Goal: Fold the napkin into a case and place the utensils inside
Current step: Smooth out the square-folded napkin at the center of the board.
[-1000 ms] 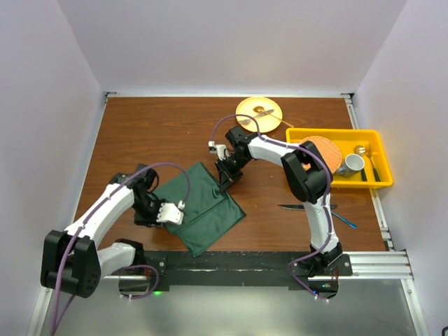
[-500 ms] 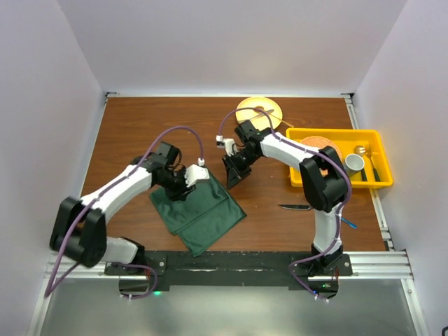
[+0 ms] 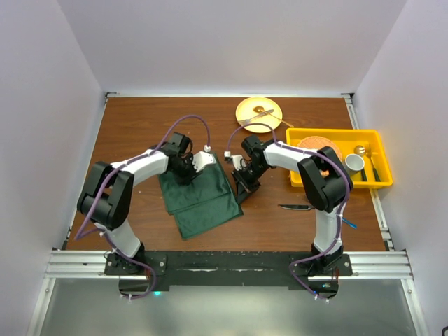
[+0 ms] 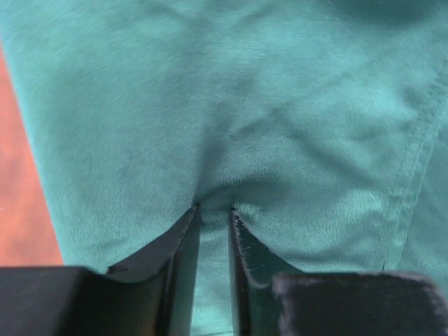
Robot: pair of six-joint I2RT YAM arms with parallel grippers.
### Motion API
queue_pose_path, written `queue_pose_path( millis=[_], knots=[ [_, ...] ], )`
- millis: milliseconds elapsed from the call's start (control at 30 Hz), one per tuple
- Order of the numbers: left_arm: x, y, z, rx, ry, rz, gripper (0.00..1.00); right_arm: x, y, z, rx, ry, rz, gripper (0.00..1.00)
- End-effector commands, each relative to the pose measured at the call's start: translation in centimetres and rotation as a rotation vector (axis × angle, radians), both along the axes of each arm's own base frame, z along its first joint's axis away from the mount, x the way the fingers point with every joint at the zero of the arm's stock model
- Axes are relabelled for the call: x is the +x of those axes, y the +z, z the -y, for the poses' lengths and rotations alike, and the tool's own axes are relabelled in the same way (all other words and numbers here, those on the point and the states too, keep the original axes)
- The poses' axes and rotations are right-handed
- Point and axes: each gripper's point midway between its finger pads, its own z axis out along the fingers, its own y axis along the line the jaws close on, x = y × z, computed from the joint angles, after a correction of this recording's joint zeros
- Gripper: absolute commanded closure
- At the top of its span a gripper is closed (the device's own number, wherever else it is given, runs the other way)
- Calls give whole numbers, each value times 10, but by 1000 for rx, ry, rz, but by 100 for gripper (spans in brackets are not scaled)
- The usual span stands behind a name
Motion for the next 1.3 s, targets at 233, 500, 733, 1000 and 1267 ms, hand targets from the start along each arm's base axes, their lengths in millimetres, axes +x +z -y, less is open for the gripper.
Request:
queue_pose_path(
  millis=[233, 500, 733, 1000, 1267],
  knots=[
    [-13, 72, 25, -217, -67, 126, 41, 18, 42, 0, 108, -84, 46, 85],
    [-46, 45, 44, -145, -107, 93, 40, 4, 33, -12, 176, -134, -67, 65],
    [-59, 15, 43, -20, -125, 114, 40, -3, 11, -14, 154, -132, -120, 68],
    [-61, 4, 41, 37, -139, 122, 49, -9, -6, -9, 103, -117, -126, 73],
    [-61, 8, 42, 41, -154, 122, 78, -9, -12, -6, 84, -118, -129, 81]
  ],
)
